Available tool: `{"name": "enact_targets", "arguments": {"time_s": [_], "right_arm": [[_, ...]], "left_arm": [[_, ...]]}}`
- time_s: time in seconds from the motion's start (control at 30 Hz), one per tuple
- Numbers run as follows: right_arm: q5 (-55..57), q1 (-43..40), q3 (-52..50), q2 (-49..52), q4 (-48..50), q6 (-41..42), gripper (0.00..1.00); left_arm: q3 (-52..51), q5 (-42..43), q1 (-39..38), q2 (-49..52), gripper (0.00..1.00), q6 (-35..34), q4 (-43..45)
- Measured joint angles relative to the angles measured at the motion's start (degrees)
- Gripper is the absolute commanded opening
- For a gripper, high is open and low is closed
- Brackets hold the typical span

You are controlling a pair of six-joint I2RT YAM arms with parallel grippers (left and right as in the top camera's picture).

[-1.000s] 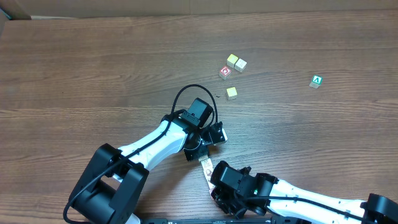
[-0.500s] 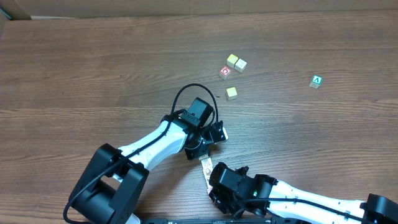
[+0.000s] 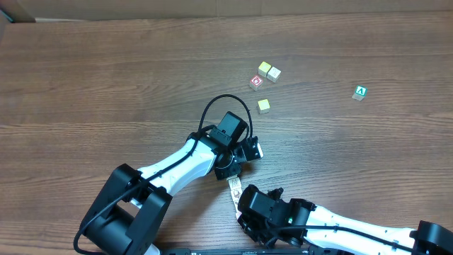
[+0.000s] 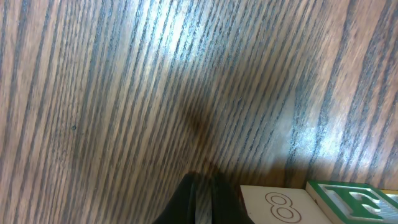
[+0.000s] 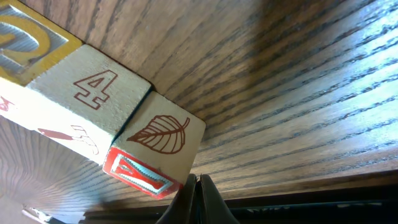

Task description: Flip 5 blocks

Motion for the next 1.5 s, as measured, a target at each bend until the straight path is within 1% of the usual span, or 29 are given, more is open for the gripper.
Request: {"name": "enact_targets", "arguments": {"time_s": [0.17, 0.27, 0.47, 0.67, 0.83, 1.13, 1.5], "right_arm": [[0.02, 0.02, 0.0, 0.0, 0.02, 0.0, 0.04], [0.02, 0.0, 0.0, 0.0, -0.02, 0.0, 0.04], [0.02, 0.0, 0.0, 0.0, -0.04, 0.02, 0.04], [0.04, 0.07, 0.0, 0.0, -0.07, 0.02, 0.04], [0.22, 1.07, 0.0, 0.0, -0.04, 0.0, 0.04], [0.61, 1.22, 0.0, 0.0, -0.02, 0.02, 0.04], [0.63, 1.25, 0.0, 0.0, -0.02, 0.02, 0.04]], "left_arm": [[0.0, -0.48, 0.0, 0.0, 0.04, -0.11, 0.37], [0.04, -3.54, 0.11, 0.13, 0.04, -1.77, 2.51], [0.15, -6.99, 1.62, 0.28, 0.04, -5.29, 3.26], [0.46, -8.66, 2.32, 0.42, 0.04, -6.58, 2.08], [1.01, -9.57, 2.47, 0.52, 0.04, -6.27, -1.05], [1.27, -8.26, 2.8, 0.48, 0.04, -5.81, -3.65], [1.38, -1.88, 3.21, 0.46, 0.04, -3.67, -6.23]]}}
